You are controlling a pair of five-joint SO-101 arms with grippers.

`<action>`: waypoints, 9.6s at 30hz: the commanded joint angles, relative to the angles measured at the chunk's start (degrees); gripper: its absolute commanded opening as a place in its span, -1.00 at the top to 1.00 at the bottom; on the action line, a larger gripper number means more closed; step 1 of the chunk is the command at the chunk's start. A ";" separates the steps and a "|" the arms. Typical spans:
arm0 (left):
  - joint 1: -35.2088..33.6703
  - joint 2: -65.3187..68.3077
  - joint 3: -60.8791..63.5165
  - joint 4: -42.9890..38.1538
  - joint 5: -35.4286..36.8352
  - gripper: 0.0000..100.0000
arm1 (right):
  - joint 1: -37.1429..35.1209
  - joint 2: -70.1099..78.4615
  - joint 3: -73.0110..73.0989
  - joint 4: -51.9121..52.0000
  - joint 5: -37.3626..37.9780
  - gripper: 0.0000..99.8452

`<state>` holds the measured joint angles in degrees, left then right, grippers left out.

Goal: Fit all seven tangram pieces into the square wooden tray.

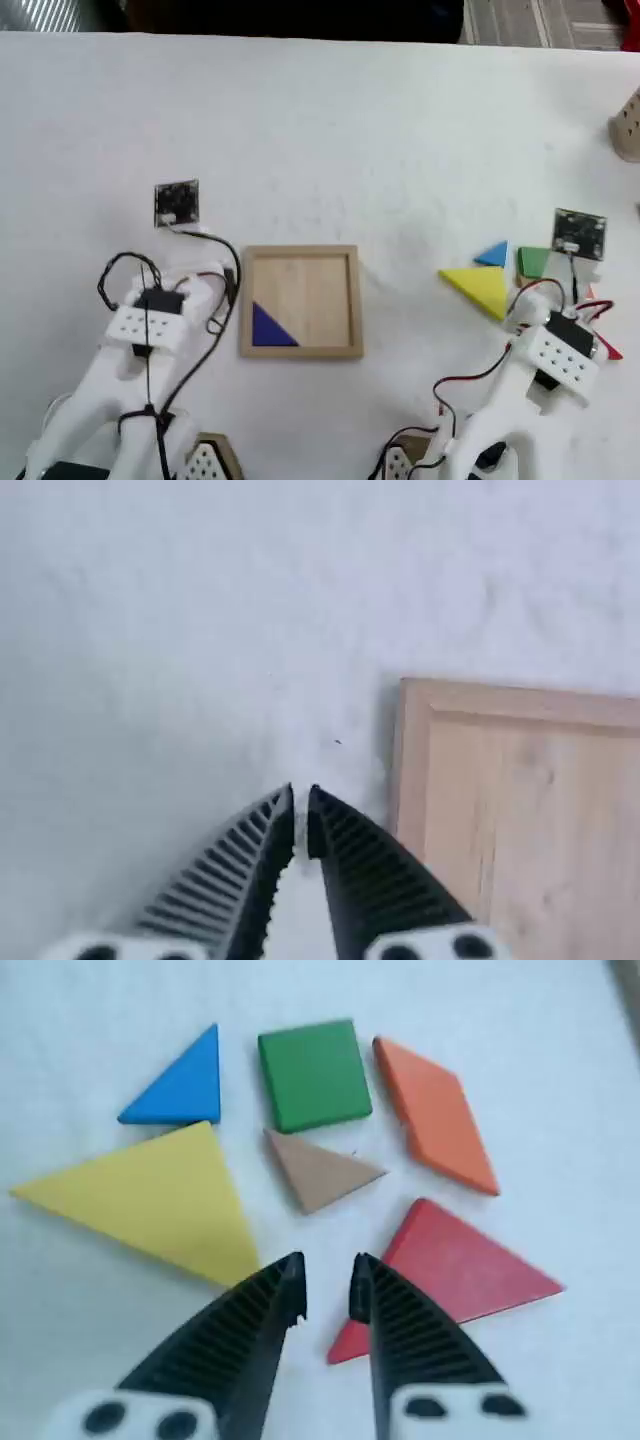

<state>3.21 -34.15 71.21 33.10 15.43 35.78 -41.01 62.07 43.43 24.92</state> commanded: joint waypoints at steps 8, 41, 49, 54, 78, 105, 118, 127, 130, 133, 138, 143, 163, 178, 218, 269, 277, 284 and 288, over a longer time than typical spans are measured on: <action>-0.75 0.31 -3.60 -1.58 -0.09 0.87 | 9.80 20.44 -28.31 13.58 8.70 0.83; -0.48 0.75 -8.26 5.01 -0.09 0.88 | 0.84 62.11 -55.82 10.59 25.14 0.53; -0.48 0.75 -8.26 5.01 -0.09 0.87 | 3.30 62.20 -55.56 10.68 25.41 0.54; -0.48 0.84 -8.26 4.92 -0.09 0.87 | 3.47 62.20 -52.57 10.68 27.78 0.54; -0.92 0.48 -8.26 4.66 -0.09 0.87 | 3.12 45.76 -50.55 22.81 27.69 0.96; -8.13 0.84 -8.26 -0.18 0.00 0.87 | -61.49 30.46 -38.42 31.78 -16.18 0.97; -8.04 0.84 -8.26 -0.09 0.00 0.87 | -73.54 39.25 -35.34 19.65 -16.09 0.69; -7.60 0.84 -8.26 -0.09 0.00 0.87 | -72.84 41.63 -45.19 31.96 -12.48 0.55; -4.70 0.48 -7.65 0.44 -0.35 0.88 | -68.00 40.57 -47.38 37.32 -11.78 0.59; -0.40 0.31 -6.15 0.35 -0.44 0.88 | -58.24 36.35 -46.42 38.20 -11.52 0.73; 5.05 0.31 -5.89 0.53 -0.26 0.89 | -43.21 27.56 -35.87 30.99 -11.52 0.97; 11.12 0.31 -6.24 0.18 0.00 0.96 | -30.73 20.88 -23.21 25.27 -10.46 0.96; 33.63 15.60 -12.57 -17.58 12.57 0.96 | -13.14 2.68 5.01 11.74 5.71 0.96; 34.07 28.09 -22.07 -14.15 8.09 0.96 | -13.85 2.59 5.71 10.24 6.33 0.96; 21.05 12.00 -11.52 -8.00 7.82 0.96 | -13.76 2.68 5.80 9.80 6.33 0.96; 37.05 10.59 -12.04 -3.78 7.65 0.96 | -13.93 2.68 5.80 9.45 6.42 0.96; 28.53 13.41 -14.07 -12.22 8.18 0.96 | -13.93 2.68 5.80 9.45 6.42 0.96; 28.70 20.44 -17.58 -6.07 7.82 0.96 | -13.93 2.68 5.80 9.54 6.42 0.96; 30.02 10.33 -16.35 2.81 7.65 0.96 | -13.93 2.68 5.80 9.45 6.42 0.96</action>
<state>32.57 -14.46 56.53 28.70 23.69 22.51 -36.97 68.13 53.80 30.64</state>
